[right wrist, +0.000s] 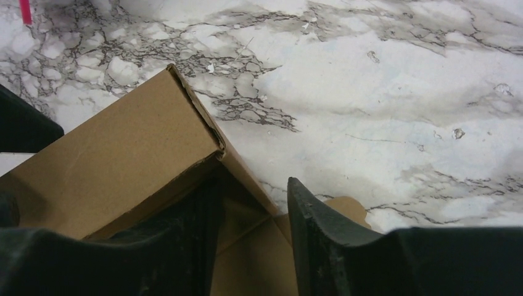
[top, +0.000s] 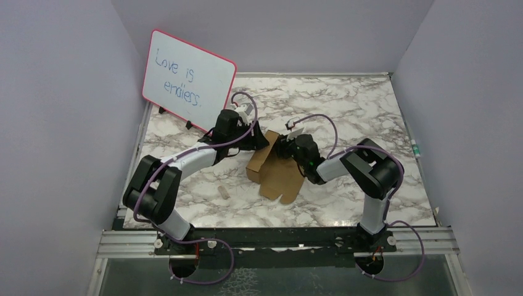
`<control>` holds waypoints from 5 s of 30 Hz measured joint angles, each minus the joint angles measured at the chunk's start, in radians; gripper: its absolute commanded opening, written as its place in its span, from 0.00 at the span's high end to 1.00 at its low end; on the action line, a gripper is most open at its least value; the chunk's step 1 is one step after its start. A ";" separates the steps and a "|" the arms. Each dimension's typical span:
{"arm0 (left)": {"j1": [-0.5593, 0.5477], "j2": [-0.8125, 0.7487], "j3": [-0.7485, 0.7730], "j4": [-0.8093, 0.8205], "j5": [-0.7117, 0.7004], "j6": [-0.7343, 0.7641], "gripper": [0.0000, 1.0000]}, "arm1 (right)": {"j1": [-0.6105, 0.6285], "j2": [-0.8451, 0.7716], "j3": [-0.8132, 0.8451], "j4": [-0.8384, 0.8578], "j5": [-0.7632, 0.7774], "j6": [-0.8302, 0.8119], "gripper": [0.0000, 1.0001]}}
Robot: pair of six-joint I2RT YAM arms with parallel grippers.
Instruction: Fold the paper box
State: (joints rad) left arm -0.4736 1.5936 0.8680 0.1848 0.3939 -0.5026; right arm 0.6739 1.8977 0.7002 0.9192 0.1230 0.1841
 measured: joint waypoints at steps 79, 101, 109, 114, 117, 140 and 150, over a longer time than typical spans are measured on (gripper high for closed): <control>-0.285 0.119 0.315 -0.714 -1.085 0.119 0.95 | -0.002 -1.056 -0.093 -0.779 0.272 0.114 0.00; -0.188 -0.024 0.036 -0.301 -0.666 -0.106 0.45 | 0.001 -0.534 0.613 -1.444 -0.037 0.061 0.05; -0.084 -0.270 0.029 -0.428 -0.669 -0.016 0.27 | 0.048 -0.430 0.684 -1.549 -0.050 0.133 0.14; -0.055 -0.406 0.092 -0.601 -0.668 0.059 0.17 | 0.084 -0.359 0.758 -1.585 -0.050 0.167 0.26; -0.056 -0.513 0.141 -0.661 -0.666 0.113 0.11 | 0.101 -0.325 0.790 -1.612 -0.047 0.176 0.38; 0.041 -0.962 -0.132 -0.602 -0.789 0.333 0.01 | 0.119 -0.114 1.104 -1.830 -0.055 -0.193 0.99; 0.084 -0.993 -0.141 -0.567 -0.770 0.349 0.01 | 0.118 -0.035 1.181 -1.917 -0.295 -0.629 0.99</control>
State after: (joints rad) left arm -0.3897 0.6006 0.7269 -0.3824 -0.3763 -0.1535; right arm 0.7921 1.8629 1.8809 -0.9974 -0.1722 -0.4450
